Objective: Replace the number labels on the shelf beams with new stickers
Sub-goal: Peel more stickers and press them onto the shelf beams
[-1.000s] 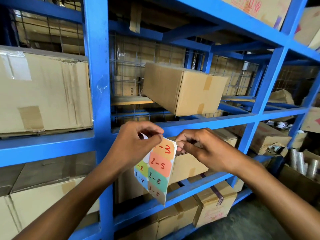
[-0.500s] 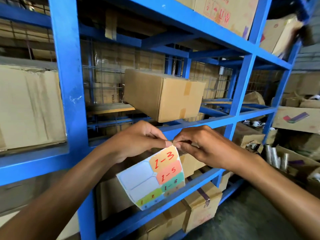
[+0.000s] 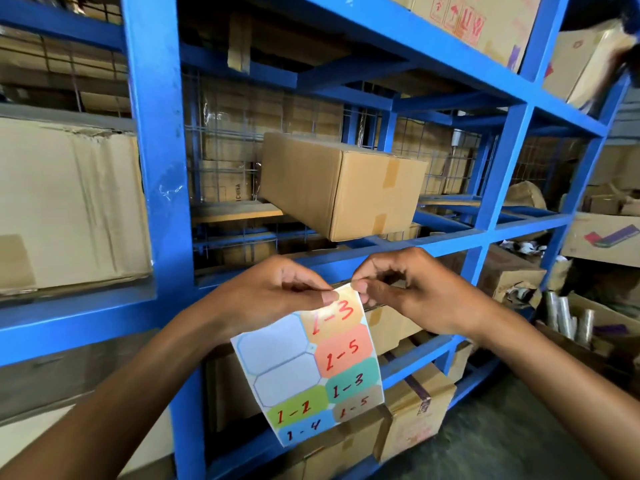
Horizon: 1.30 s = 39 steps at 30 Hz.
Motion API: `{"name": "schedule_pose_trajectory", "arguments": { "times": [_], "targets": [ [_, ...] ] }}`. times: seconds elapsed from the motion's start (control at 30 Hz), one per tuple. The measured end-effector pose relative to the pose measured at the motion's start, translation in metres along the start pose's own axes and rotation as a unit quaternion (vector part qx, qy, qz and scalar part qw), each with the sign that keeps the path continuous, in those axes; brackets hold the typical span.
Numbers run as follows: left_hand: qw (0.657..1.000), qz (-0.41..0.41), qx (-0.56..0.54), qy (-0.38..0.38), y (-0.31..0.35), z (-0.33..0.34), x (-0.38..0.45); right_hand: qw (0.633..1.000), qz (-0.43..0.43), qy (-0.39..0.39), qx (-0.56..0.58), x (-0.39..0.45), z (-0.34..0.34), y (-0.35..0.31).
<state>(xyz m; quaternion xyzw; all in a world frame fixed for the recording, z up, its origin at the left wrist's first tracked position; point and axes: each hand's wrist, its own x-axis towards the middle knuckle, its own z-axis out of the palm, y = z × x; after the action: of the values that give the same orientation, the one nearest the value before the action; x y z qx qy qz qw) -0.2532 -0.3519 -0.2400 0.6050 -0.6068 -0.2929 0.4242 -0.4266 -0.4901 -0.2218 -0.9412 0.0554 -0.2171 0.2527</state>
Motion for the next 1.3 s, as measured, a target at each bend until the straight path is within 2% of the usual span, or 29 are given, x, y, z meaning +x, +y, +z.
{"name": "schedule_pose_trajectory", "arguments": {
  "times": [0.13, 0.33, 0.57, 0.63, 0.73, 0.8, 1.03, 1.3],
  "targets": [
    [0.999, 0.011, -0.020, -0.037, -0.001, -0.010, -0.012, 1.000, -0.012, 0.029, 0.000, 0.006, 0.008, 0.000],
    [0.999, 0.034, -0.029, 0.009, -0.004, -0.014, -0.015, 0.977, -0.101, 0.150, -0.117, 0.008, 0.028, 0.002],
    [0.997, 0.056, -0.032, 0.039, -0.009, -0.017, -0.013, 0.935, -0.154, 0.203, -0.246, 0.009, 0.042, 0.007],
    [0.997, 0.058, -0.026, 0.044, -0.010, -0.019, -0.011, 0.944, -0.140, 0.198, -0.224, 0.011, 0.045, 0.009],
    [0.997, 0.057, -0.005, 0.047, -0.011, -0.021, -0.006, 0.971, -0.093, 0.194, -0.101, 0.016, 0.046, 0.013],
    [0.998, 0.046, -0.001, 0.047, -0.013, -0.022, -0.001, 0.973, -0.084, 0.202, -0.070, 0.020, 0.047, 0.017],
    [0.998, 0.030, -0.006, 0.054, -0.018, -0.024, 0.023, 0.939, -0.158, 0.224, -0.206, 0.036, 0.044, 0.036],
    [0.996, 0.000, -0.015, 0.087, -0.028, -0.014, 0.065, 0.946, -0.227, 0.163, -0.167, 0.050, 0.028, 0.091]
  ]
}}
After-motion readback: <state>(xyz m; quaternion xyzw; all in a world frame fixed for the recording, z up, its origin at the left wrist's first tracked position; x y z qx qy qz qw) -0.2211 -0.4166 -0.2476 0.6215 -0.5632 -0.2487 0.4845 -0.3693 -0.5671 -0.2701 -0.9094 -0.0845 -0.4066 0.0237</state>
